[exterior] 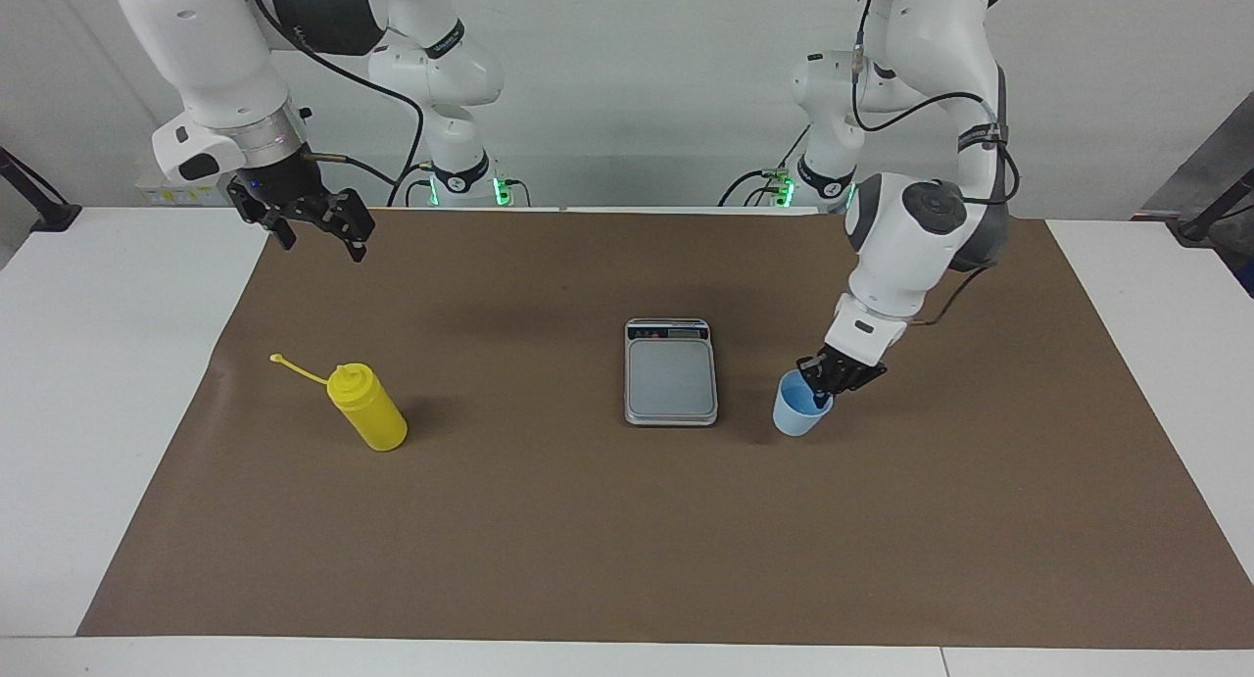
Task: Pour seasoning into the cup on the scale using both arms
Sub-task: 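Carry the blue cup with the left gripper over the scale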
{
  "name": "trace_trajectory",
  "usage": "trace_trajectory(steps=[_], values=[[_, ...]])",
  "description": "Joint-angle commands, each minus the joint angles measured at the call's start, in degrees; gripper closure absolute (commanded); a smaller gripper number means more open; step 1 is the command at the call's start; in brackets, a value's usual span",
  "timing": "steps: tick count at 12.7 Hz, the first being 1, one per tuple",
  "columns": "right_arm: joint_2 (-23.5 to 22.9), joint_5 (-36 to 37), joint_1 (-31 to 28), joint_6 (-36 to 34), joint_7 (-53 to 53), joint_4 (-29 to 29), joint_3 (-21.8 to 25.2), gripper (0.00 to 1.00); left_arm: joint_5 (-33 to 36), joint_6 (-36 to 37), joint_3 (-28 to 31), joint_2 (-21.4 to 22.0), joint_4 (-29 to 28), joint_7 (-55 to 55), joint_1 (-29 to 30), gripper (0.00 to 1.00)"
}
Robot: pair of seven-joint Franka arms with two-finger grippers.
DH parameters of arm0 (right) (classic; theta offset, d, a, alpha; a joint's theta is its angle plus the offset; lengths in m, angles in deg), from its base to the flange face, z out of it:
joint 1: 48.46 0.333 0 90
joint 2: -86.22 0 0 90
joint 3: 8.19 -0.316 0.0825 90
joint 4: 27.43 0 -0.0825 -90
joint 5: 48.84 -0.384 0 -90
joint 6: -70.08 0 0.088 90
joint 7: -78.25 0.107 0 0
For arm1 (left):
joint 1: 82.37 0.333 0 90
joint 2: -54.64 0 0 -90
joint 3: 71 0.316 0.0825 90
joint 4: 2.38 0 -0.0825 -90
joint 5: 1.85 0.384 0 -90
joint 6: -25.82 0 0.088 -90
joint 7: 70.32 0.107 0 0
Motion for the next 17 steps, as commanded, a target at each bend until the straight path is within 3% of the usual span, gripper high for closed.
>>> trace_trajectory(steps=[1,6,12,17], values=[[1.30,-0.86,-0.24,-0.63,-0.90,1.29,-0.12,0.00,0.70,1.93,1.19,-0.66,2.48,-8.41,-5.96,1.00],[1.39,-0.95,-0.32,-0.11,-1.16,1.64,-0.12,0.00,5.54,12.47,1.10,-1.80,9.68,-17.49,-13.96,1.00],[1.48,-0.95,-0.15,2.27,-6.87,2.52,-0.12,0.00,8.27,11.17,1.01,-5.49,9.69,-26.01,-19.42,1.00],[1.57,-0.86,-0.06,2.18,-6.35,2.61,-0.65,0.00,9.68,8.98,1.01,-5.67,9.42,-25.67,-18.29,1.00]])
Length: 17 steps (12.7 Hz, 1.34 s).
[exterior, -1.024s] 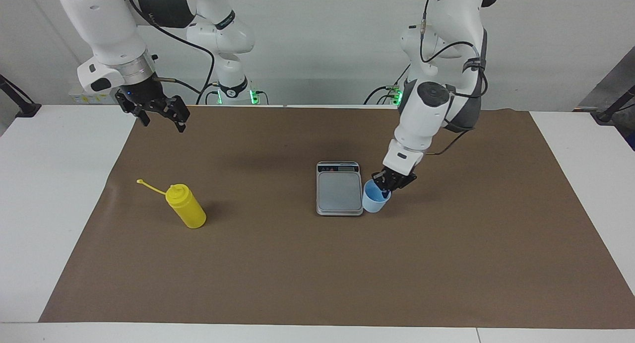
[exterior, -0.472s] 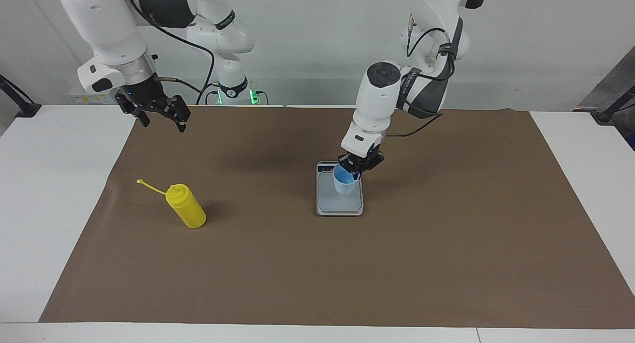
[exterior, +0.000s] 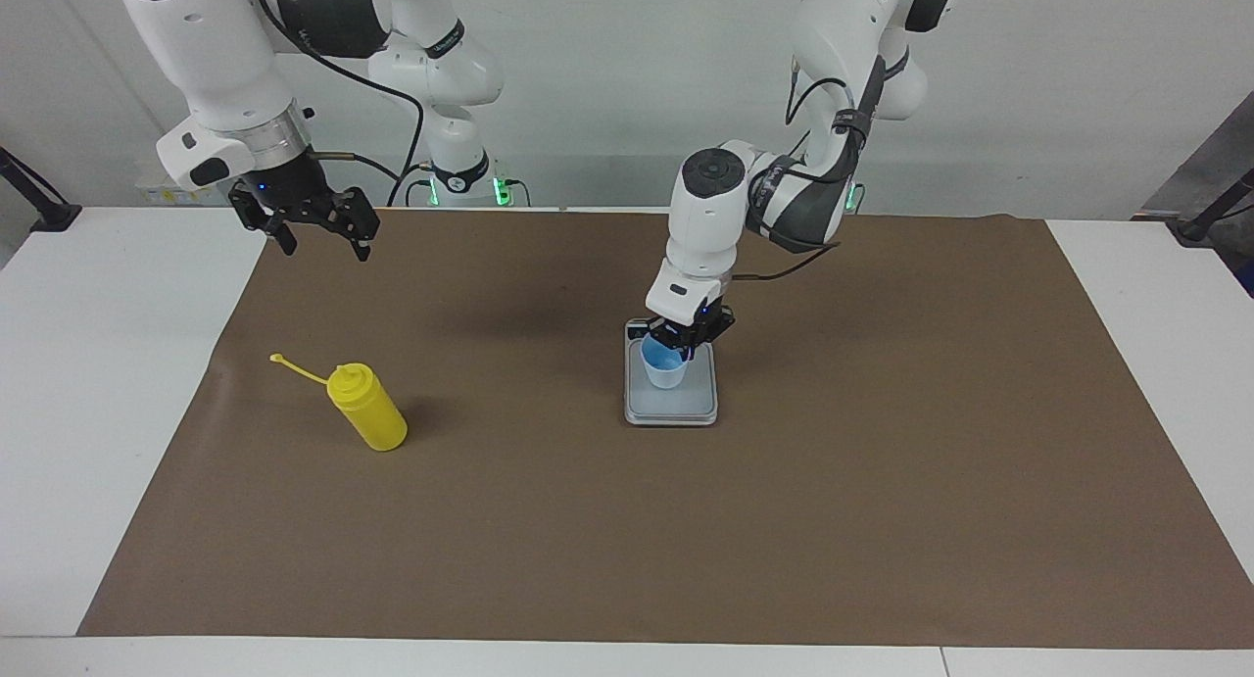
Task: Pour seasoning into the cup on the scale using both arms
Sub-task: 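Lower the blue cup onto the scale and open the left gripper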
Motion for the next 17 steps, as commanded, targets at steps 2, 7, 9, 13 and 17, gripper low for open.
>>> trace_trajectory(steps=[2,7,9,13,17], values=[[1.57,-0.86,0.76,1.51,-0.69,2.14,-0.33,0.00,1.45,-3.71,0.21,-0.97,0.05,-0.62,1.15,1.00],[2.00,-0.77,0.85,1.60,-0.69,2.84,-0.42,0.00,1.45,-6.96,0.21,-1.06,-2.76,0.00,1.76,1.00],[2.00,-0.77,0.85,1.51,-0.61,2.75,-0.42,0.00,1.45,-9.16,0.21,-1.06,-4.60,0.44,2.90,1.00],[2.00,-0.77,0.85,1.42,-0.61,2.84,-0.42,0.00,1.54,-9.34,0.21,-0.71,-5.75,2.20,3.26,1.00],[2.00,-0.86,0.85,1.42,-0.78,2.84,-0.42,0.00,1.53,-9.26,0.21,-0.79,-5.32,2.20,3.26,1.00]])
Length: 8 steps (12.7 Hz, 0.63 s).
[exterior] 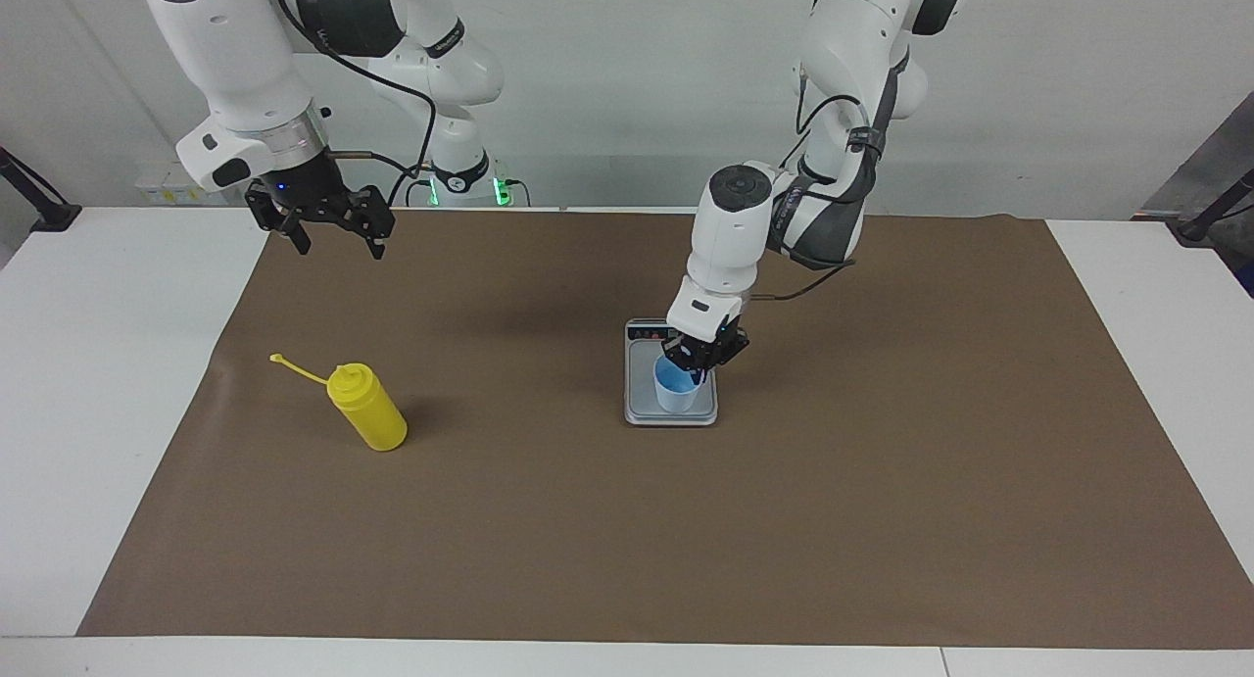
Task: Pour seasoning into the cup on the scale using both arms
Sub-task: 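Lower the blue cup onto the scale and open the left gripper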
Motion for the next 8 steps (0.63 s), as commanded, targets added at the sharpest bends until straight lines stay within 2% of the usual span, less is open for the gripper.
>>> trace_trajectory(steps=[1,2,3,5,7,8], values=[[1.52,-0.86,-0.47,1.42,-0.78,1.98,-0.31,0.00,1.28,-1.52,-0.03,-0.13,-2.60,0.77,0.89,0.98],[1.52,-0.86,-0.47,1.42,-0.87,1.98,-0.31,0.00,1.28,-1.52,-0.03,-0.13,-2.42,0.69,0.89,0.92],[1.52,-0.86,-0.47,1.42,-1.04,1.98,-0.31,0.00,1.19,-1.52,-0.03,-0.22,-2.24,0.77,0.98,0.79],[1.52,-0.86,-0.47,1.42,-0.96,1.98,-0.31,0.00,1.19,-1.00,-0.03,-0.39,-1.11,0.77,0.98,0.63],[1.52,-0.86,-0.55,1.42,-1.05,1.98,-0.31,0.00,1.10,-0.82,-0.03,-0.48,0.12,0.77,1.07,0.52],[1.52,-0.86,-0.56,1.33,-1.05,1.98,-0.22,0.00,0.93,-0.12,-0.12,-0.66,1.17,0.77,0.98,0.49]])
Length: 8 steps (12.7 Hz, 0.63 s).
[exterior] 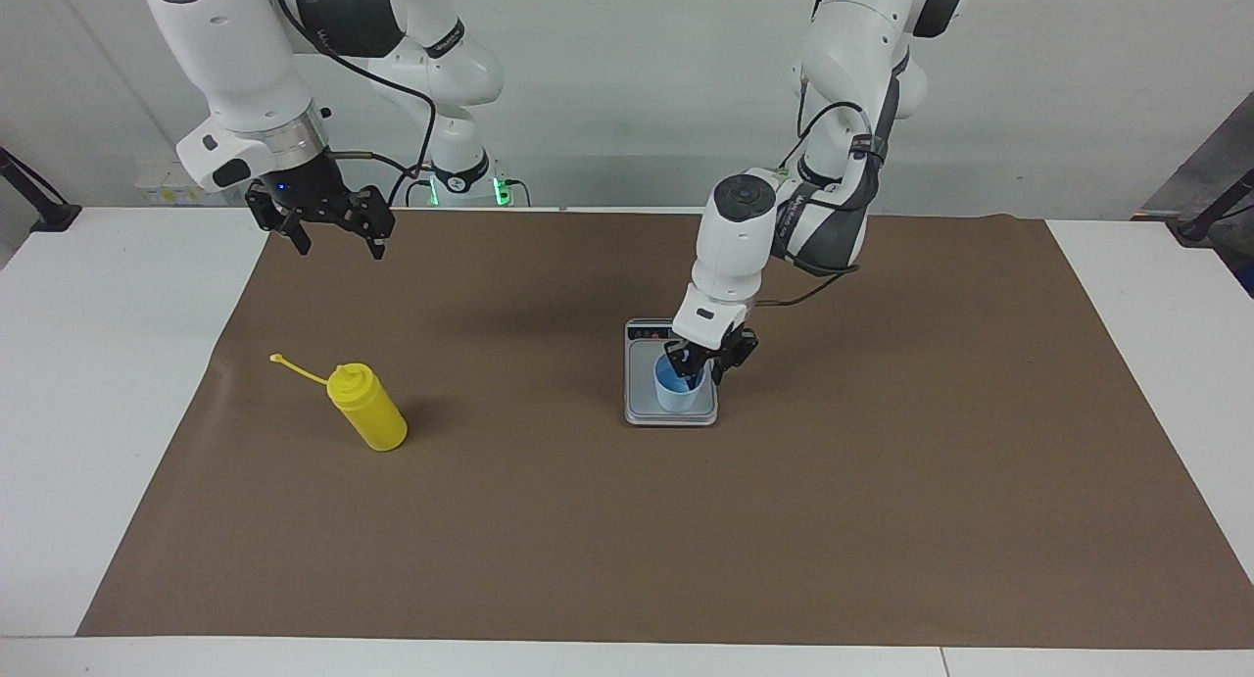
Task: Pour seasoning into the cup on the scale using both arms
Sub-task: 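Lower the blue cup onto the scale and open the left gripper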
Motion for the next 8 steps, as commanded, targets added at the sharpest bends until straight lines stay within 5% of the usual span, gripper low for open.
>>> trace_trajectory(steps=[1,8], values=[[1.51,-0.86,-0.56,1.42,-1.13,1.95,-0.31,0.00,0.64,1.58,-0.30,-0.27,2.78,0.46,0.37,0.49],[1.69,-0.86,-0.56,1.07,-1.31,2.21,-0.31,0.00,0.64,11.34,-0.48,-2.21,10.87,0.54,0.55,0.49]])
